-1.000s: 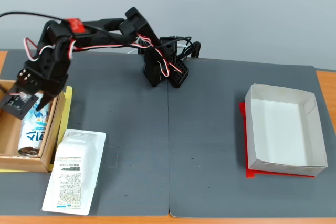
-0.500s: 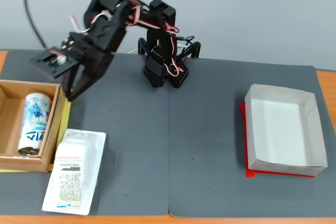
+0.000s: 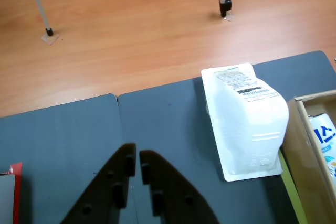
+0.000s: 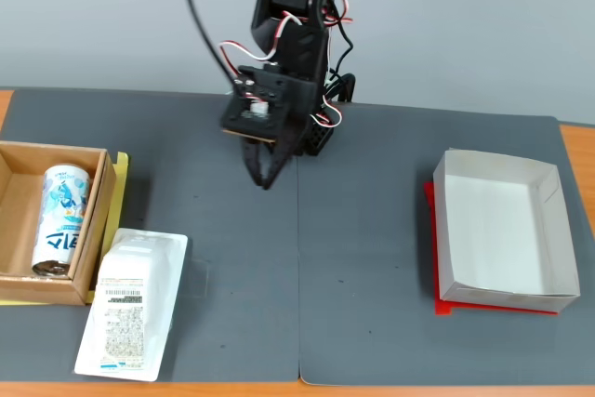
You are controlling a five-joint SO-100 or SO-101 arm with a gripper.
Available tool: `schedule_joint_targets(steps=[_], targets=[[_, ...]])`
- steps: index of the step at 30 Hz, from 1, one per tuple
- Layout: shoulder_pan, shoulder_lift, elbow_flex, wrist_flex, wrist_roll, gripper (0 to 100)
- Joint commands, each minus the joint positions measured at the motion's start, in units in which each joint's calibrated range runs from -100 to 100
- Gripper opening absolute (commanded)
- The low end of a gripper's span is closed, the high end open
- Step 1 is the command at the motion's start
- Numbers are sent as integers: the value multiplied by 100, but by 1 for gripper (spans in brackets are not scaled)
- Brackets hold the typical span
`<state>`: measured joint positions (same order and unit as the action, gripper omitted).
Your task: Pick the can and put it in the brown box
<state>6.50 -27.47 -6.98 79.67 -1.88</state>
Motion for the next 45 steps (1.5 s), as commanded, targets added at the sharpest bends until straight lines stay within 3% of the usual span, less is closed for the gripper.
schedule_joint_targets(steps=[1, 21, 28, 35, 45], targets=[[-277, -1027, 1304, -777, 21, 1], [-691, -5677, 8409, -3318, 26, 1], [-1024, -7193, 9902, -3223, 26, 1], [-1057, -7185, 10571, -3188, 0, 1], [-1040, -7236, 10209, -1480, -15, 1]])
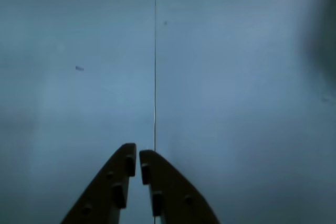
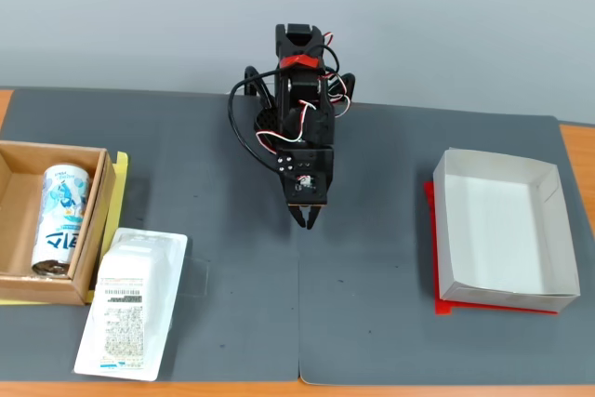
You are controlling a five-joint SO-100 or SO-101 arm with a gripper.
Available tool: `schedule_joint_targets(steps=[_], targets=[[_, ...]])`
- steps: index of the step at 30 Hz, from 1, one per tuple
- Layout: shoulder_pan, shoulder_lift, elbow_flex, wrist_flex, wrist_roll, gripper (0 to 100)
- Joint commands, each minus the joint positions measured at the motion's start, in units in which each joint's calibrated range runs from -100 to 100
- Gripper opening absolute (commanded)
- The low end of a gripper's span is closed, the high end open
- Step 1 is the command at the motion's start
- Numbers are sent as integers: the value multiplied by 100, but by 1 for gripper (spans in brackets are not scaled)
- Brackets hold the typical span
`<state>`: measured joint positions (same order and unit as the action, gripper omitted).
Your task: Pick the can and put it in the brown box
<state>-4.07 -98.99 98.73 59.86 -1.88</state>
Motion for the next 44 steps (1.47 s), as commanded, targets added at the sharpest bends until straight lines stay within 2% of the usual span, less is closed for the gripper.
schedule_joint_targets(steps=[1, 4, 44], targets=[[0, -84, -443, 787, -15, 1], [0, -93, -624, 1464, -15, 1], [17, -59, -651, 1403, -5, 1]])
